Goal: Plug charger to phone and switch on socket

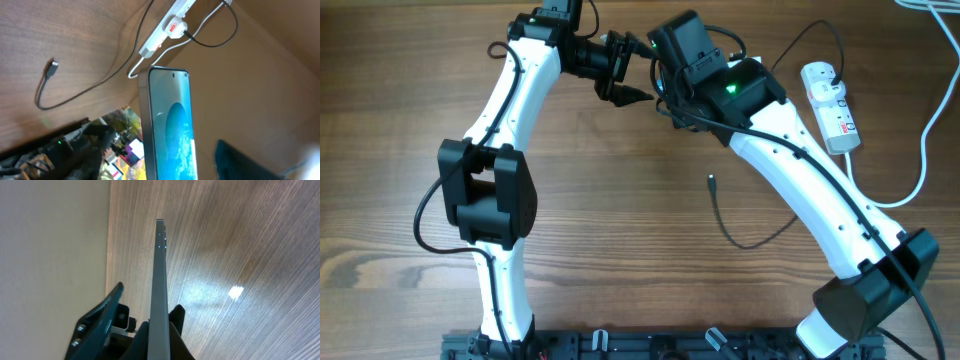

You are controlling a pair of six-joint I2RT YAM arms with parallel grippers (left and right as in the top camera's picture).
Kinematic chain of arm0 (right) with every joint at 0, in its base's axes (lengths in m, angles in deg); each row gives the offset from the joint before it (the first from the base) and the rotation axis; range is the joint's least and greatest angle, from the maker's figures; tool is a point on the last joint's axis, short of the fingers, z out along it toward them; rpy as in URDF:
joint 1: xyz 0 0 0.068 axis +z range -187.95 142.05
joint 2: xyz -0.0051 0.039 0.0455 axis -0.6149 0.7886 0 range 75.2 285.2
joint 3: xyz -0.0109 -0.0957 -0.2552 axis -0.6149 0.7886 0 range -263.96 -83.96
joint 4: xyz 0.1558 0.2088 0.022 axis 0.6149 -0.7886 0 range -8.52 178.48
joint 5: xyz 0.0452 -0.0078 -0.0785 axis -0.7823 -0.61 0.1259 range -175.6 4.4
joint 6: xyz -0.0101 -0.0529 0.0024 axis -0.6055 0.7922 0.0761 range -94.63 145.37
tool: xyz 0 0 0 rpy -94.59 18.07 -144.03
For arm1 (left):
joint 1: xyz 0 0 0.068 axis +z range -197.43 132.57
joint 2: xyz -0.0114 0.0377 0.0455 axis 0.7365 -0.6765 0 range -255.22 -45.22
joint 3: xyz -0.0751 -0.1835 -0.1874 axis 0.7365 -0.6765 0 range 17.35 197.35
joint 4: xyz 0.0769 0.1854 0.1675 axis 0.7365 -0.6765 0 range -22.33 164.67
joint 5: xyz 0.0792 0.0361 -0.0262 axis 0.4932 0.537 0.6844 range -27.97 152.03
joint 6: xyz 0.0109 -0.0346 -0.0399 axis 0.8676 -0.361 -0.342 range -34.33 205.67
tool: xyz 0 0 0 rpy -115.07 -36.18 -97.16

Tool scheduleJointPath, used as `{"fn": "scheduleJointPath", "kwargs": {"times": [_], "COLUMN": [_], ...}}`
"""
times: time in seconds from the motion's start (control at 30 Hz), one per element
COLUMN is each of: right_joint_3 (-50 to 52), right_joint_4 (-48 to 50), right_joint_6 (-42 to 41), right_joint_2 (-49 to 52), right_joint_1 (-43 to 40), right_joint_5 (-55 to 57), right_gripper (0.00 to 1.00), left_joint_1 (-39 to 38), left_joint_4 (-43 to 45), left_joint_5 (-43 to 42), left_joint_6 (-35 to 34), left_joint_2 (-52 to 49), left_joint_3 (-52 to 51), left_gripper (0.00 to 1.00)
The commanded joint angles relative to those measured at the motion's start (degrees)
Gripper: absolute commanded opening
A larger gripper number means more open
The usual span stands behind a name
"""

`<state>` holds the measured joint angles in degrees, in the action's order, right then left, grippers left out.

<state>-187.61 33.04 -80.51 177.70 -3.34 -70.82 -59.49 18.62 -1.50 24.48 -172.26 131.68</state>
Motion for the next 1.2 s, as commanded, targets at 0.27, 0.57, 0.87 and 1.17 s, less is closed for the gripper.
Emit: {"fn": "scheduleJointPath", "kwargs": {"times": [0.27, 0.57, 0.87, 1.17], "right_joint_3": [-0.9, -0.92, -0.9, -0.92], "right_joint_4": [0.98, 3.02, 3.91, 5.05], "right_joint_6": [-11.41, -11.69, -11.06, 12.44], "right_joint_2": [-2.1, -2.1, -2.1, -4.02], "right_joint_1": [0.24, 0.24, 0.24, 0.24], "right_joint_5": [-4.9, -9.14, -13.42, -14.69], "right_gripper": [0.04, 0.05, 0.15, 0.45], "left_joint_1": [0.22, 0.22, 0.22, 0.33], "left_joint_4": [2.89, 2.93, 2.93, 3.13], "left_joint_5": [-11.72, -12.55, -13.84, -4.94], "left_joint_6": [-5.33, -5.33, -5.33, -5.09], "left_joint_2": [2.08, 2.08, 2.08, 2.08], "left_joint_3": [0.11, 0.11, 0.11, 0.11], "left_gripper": [0.57, 0.41, 0.16, 0.04]}}
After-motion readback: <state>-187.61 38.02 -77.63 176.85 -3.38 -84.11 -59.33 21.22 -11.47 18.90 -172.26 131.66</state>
